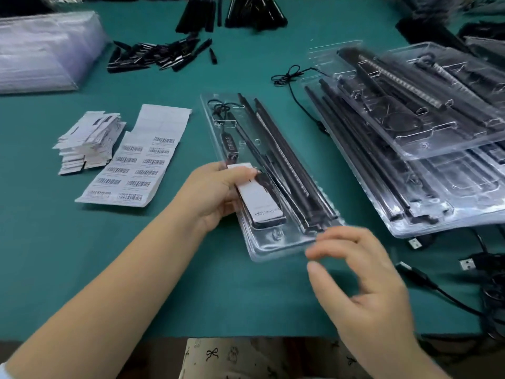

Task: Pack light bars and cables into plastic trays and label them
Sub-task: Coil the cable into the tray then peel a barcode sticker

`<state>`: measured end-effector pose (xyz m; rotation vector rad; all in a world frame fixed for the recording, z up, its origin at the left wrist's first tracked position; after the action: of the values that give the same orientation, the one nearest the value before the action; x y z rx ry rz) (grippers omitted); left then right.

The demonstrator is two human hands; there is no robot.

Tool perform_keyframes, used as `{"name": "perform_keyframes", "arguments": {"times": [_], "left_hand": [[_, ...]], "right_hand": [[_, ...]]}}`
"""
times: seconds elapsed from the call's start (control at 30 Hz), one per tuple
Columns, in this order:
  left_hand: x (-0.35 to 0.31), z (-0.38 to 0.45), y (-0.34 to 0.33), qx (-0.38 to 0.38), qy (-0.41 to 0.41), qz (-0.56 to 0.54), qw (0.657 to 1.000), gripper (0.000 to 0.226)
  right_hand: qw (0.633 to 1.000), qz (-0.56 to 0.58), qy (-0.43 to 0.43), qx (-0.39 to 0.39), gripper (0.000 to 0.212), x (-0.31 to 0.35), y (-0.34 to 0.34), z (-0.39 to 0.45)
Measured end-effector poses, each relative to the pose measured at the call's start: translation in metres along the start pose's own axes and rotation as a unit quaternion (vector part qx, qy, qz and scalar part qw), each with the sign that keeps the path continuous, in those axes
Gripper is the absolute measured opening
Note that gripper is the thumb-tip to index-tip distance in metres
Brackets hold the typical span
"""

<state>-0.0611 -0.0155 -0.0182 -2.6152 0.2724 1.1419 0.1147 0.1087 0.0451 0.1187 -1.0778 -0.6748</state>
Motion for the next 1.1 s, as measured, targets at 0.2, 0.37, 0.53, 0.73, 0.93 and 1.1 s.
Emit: {"name": "perform_keyframes", "arguments": {"times": [0.2,0.37,0.53,0.73,0.93,1.1], "left_hand": [[-0.007,0.001,-0.008,-0.005,-0.037,-0.017,0.999,0.013],[-0.014,-0.002,-0.005,-0.029,-0.085,-0.044,0.995,0.015],[-0.022,-0.007,-0.002,-0.041,-0.129,-0.028,0.990,0.022],[-0.021,-0.010,-0.004,-0.038,-0.140,-0.055,0.988,0.028],[-0.018,-0.008,-0.003,-0.024,-0.132,-0.064,0.989,0.026],[-0.038,-0.020,0.023,-0.071,-0.167,-0.043,0.982,0.012]], "right_hand": [[0.770,0.414,-0.486,-0.019,0.042,-0.043,-0.070,-0.042],[0.732,0.438,-0.492,-0.175,0.016,-0.054,-0.074,-0.030],[0.720,0.421,-0.520,-0.185,0.020,-0.055,-0.079,-0.028],[0.709,0.445,-0.496,-0.228,0.029,-0.059,-0.077,-0.023],[0.725,0.454,-0.469,-0.218,0.026,-0.063,-0.076,-0.016],[0.779,0.421,-0.457,-0.079,0.041,-0.053,-0.074,-0.022]]}}
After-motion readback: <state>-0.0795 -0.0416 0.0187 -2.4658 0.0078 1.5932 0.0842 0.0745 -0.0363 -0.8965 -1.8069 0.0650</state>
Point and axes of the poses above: each hand's wrist, its own z-axis towards the middle knuckle, its own y-axis out of the back of the hand, x = y × z, the point moved 10 cm from there along z, towards the middle knuckle, and after that the axes turned 13 degrees about y, right-handed, at the moved point
